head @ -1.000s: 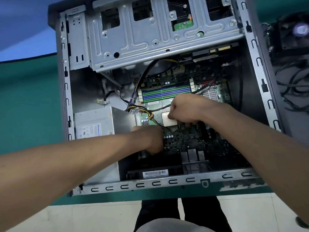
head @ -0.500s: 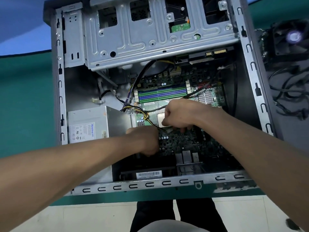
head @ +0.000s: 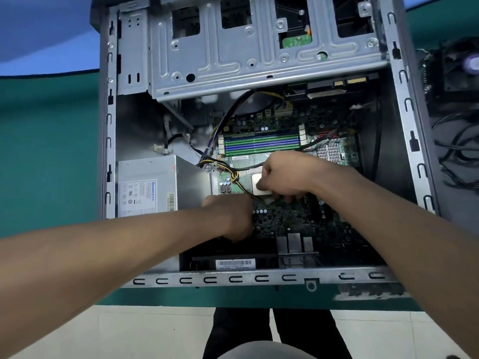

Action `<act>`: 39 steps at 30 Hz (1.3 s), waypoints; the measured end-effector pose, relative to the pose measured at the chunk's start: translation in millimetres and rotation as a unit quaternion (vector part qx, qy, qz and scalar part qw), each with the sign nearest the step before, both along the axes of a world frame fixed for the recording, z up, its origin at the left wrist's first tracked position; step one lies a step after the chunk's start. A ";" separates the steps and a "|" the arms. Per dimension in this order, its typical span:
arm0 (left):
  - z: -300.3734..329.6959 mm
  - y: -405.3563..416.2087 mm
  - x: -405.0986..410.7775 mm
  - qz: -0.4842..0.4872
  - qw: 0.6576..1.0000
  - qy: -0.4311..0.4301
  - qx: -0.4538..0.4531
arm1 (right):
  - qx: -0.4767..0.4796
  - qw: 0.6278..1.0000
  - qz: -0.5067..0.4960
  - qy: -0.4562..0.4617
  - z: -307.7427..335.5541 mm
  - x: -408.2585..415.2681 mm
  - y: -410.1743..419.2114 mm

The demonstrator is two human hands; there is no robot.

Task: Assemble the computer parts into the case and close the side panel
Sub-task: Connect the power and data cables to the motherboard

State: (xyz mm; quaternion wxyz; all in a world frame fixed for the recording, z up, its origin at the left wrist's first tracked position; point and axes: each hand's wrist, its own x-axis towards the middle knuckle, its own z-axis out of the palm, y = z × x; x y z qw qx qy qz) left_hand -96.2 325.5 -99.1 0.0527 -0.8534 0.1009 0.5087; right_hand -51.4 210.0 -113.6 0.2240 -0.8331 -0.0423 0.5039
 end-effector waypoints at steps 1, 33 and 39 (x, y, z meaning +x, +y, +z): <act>0.1 -1.1 -0.1 -0.013 1.000 0.001 0.002 | -0.001 1.000 0.001 -0.004 0.0 -0.1 0.1; 0.8 9.9 23.2 -0.040 0.994 0.086 -0.050 | -0.006 0.997 -0.006 -0.072 5.0 -0.5 1.0; -3.4 10.5 18.1 -0.088 0.994 0.057 -0.028 | 0.004 0.997 -0.016 -0.073 5.5 1.3 0.7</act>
